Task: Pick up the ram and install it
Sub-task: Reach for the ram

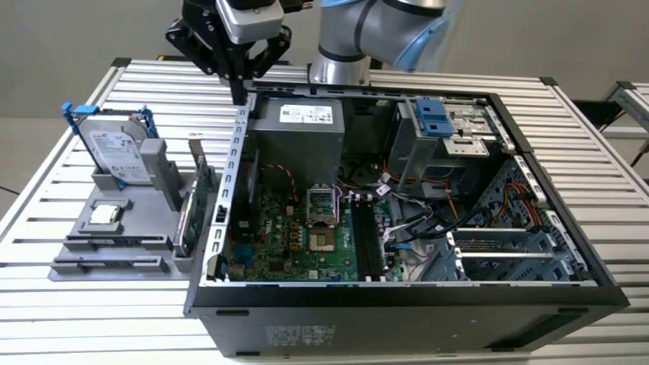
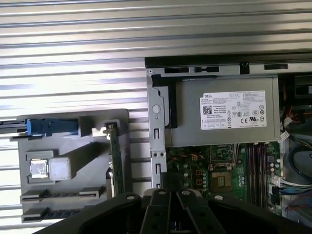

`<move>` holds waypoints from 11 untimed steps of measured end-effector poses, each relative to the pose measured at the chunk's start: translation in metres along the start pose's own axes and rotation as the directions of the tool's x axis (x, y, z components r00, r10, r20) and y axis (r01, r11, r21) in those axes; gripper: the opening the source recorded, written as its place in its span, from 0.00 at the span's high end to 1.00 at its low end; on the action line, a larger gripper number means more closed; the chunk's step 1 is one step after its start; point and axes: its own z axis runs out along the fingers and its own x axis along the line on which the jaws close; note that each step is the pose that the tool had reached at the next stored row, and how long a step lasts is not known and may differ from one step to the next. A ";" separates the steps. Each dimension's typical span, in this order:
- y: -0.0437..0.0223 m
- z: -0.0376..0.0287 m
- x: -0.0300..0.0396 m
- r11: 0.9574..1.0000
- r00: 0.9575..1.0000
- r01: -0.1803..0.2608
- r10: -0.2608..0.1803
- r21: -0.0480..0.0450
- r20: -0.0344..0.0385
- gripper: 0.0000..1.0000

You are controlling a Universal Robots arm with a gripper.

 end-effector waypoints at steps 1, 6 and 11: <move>-0.0001 -0.0001 0.0012 1.000 1.000 0.000 0.000 0.000 0.000 1.00; -0.0005 -0.0002 0.0074 1.000 1.000 0.000 0.000 0.000 0.000 1.00; -0.0010 -0.0003 0.0135 1.000 1.000 0.000 0.000 0.000 0.000 1.00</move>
